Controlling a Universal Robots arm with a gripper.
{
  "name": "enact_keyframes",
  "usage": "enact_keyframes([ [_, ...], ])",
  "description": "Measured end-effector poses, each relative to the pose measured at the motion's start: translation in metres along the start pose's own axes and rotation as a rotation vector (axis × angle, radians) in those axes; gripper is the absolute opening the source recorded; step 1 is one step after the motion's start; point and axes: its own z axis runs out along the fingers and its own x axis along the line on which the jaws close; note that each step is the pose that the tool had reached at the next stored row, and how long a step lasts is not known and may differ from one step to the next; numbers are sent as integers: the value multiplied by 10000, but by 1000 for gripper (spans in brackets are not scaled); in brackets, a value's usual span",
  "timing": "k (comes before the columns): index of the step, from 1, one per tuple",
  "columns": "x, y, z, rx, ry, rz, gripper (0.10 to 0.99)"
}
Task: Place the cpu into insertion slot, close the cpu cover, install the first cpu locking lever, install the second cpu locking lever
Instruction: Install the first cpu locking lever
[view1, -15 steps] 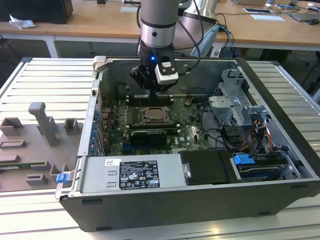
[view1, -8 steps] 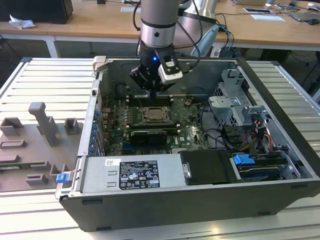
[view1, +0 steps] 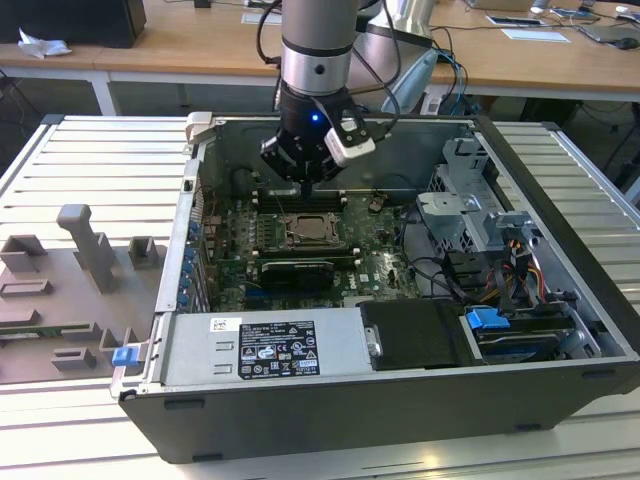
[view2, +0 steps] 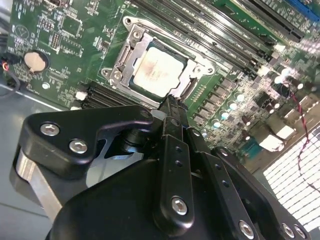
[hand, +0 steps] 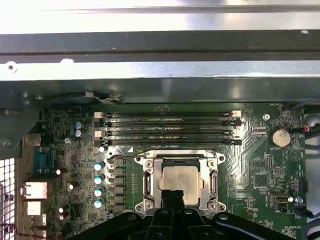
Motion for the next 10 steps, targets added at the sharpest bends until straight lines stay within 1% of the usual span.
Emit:
enact_keyframes([
  [4,0,0,1,3,-6,-134,106],
  [8,1,0,3,7,5,-686,106],
  [10,30,-1,4,1,-58,-780,106],
])
